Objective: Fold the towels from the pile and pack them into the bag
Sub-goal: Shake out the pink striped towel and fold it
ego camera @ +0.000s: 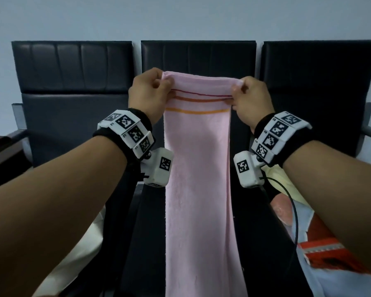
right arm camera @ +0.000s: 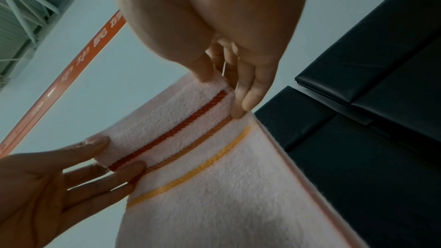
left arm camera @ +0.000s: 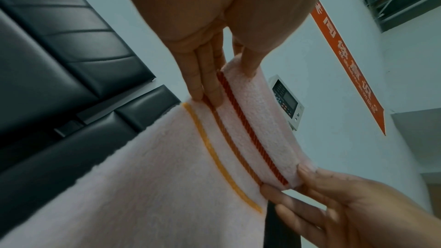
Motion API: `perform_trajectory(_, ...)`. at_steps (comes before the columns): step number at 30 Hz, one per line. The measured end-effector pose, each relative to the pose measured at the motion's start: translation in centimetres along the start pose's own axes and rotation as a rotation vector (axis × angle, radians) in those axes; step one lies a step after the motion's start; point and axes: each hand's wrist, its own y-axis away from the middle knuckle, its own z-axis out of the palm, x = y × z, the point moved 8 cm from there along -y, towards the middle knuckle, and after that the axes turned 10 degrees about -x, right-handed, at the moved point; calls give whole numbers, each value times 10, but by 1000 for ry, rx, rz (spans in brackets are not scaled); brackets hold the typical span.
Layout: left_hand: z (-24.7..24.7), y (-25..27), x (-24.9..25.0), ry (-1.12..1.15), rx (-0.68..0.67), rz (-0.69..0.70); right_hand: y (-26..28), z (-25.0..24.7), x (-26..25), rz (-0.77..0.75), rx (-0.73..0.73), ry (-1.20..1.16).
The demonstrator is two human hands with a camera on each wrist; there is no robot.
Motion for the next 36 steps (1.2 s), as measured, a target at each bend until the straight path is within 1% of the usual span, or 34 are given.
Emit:
perform_trajectory(2,4,0,-8,20,2,-13,-3,3,14,9,-10,-39)
perform_trajectory(4,7,0,-11,31,1,-20,0,2,18,23,7,-55)
perform_trajectory(8,6,4,2,62,9,-10,6,-11,6,7,79,-70)
perform_trajectory(11,0,9,29,59,14,42,10,-28,-17,-43,141,-47)
perform_trajectory(15,-20,22,75,-33,67,131,26,-61,-56,-131,228,-2)
perform_trajectory(19,-39,44,123,-5,74,168,55,-96,-88,-154,265,-43)
perform_trajectory(23,-58,74,176,2,92,236,90,-128,-129,-187,291,-66)
perform_trajectory(29,-78,117,245,35,112,313,132,-172,-186,-274,362,-70)
perform_trajectory(32,-87,133,269,30,119,341,147,-188,-206,-309,378,-40)
perform_trajectory(36,-96,146,283,47,139,338,159,-198,-223,-340,374,-27)
